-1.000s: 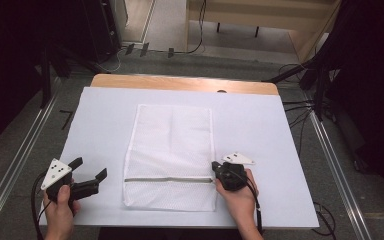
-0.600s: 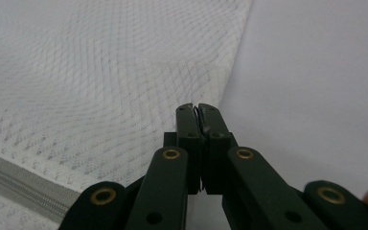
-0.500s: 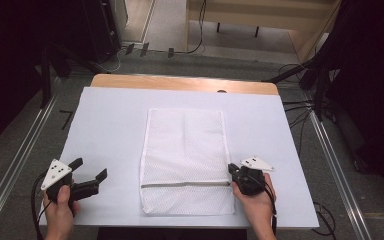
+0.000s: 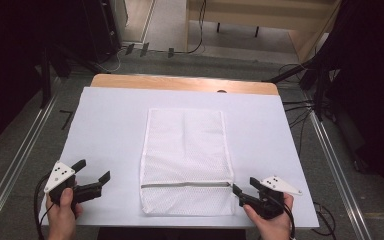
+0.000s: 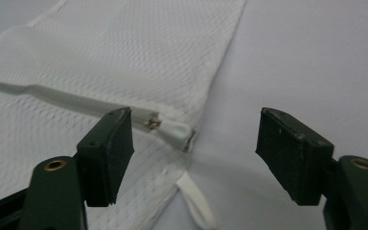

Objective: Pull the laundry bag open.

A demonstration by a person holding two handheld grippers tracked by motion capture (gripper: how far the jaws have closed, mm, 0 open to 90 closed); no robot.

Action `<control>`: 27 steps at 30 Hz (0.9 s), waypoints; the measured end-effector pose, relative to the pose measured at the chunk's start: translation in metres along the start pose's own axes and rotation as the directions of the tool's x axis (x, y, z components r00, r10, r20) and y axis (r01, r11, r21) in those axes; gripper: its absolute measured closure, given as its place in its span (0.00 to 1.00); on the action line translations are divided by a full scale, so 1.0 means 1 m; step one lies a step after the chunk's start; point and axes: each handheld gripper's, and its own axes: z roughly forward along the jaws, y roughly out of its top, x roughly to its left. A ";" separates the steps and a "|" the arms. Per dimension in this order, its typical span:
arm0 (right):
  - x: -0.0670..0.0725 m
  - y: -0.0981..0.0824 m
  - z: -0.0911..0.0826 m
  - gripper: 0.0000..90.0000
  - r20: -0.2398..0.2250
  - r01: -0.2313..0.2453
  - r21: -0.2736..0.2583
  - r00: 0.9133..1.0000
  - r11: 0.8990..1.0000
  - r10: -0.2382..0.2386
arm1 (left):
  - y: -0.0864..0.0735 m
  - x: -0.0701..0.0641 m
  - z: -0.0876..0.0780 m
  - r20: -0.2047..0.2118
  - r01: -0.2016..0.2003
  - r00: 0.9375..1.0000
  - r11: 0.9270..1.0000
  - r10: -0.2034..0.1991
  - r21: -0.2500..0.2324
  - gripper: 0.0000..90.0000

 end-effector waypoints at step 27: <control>0.024 -0.011 0.028 0.49 0.040 0.075 0.120 0.996 0.990 -0.080 | 0.016 -0.132 0.061 0.379 -0.066 0.925 0.988 0.009 0.137 0.73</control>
